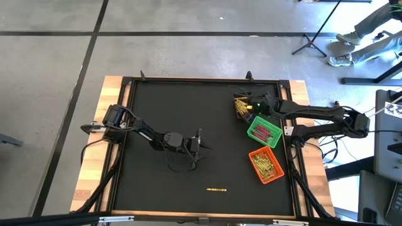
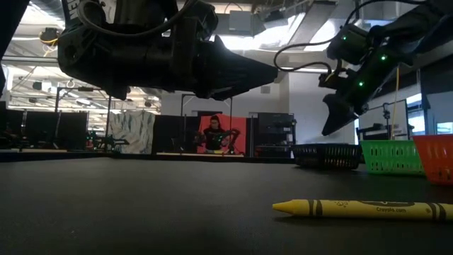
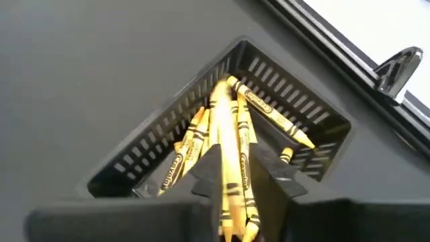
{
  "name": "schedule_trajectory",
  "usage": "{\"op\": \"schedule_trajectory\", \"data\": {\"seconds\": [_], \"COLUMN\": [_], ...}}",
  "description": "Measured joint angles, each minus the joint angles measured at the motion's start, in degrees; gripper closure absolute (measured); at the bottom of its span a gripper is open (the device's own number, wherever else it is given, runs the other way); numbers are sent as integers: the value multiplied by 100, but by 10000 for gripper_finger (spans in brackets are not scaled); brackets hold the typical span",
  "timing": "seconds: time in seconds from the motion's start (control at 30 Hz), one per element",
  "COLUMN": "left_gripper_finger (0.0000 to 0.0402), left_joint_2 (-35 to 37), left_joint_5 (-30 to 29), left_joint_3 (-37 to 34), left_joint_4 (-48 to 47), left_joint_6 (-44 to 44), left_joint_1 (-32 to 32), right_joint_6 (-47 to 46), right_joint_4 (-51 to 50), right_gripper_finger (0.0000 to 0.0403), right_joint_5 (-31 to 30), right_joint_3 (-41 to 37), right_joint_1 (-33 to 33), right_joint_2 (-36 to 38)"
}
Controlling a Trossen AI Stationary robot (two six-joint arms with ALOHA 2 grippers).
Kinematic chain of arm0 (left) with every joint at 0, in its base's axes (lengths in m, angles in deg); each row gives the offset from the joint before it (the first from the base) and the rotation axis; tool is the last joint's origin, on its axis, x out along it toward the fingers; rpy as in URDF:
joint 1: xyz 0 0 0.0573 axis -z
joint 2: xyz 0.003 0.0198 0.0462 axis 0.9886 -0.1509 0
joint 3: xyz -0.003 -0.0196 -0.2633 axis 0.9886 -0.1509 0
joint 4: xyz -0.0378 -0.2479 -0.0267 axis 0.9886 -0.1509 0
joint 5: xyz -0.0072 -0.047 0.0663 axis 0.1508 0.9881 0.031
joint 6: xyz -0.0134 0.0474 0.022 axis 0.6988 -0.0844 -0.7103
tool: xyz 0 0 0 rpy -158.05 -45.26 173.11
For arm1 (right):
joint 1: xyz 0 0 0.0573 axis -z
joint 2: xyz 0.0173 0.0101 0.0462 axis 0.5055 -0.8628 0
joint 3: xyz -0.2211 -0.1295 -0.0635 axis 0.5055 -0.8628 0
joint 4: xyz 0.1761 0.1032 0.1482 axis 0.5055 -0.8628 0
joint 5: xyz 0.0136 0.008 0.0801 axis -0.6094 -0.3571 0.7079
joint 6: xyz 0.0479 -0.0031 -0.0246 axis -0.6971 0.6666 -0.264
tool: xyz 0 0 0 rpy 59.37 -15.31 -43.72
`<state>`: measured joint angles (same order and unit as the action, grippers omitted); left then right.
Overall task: Sort crayons
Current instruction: Put the yellow crayon into the black basket
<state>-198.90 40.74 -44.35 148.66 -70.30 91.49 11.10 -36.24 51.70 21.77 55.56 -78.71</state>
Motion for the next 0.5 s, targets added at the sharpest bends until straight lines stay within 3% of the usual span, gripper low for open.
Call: {"op": "schedule_trajectory", "data": {"seconds": [0.13,0.23,0.33,0.5], "left_gripper_finger": [279,279,279,279], "left_joint_2": [0,-2,-2,-2], "left_joint_5": [0,0,0,-176], "left_joint_3": [0,0,0,0], "left_joint_4": [-17,-17,-33,-154], "left_joint_6": [18,18,11,-18], "left_joint_1": [-2,6,9,11], "right_joint_6": [-7,-12,-69,-106], "right_joint_4": [-203,-234,208,850], "right_gripper_finger": [282,248,229,224], "right_joint_5": [168,1042,1841,2046], "right_joint_3": [99,223,212,212], "right_joint_1": [-2,-184,-768,-2134], "right_joint_2": [40,106,157,73]}}
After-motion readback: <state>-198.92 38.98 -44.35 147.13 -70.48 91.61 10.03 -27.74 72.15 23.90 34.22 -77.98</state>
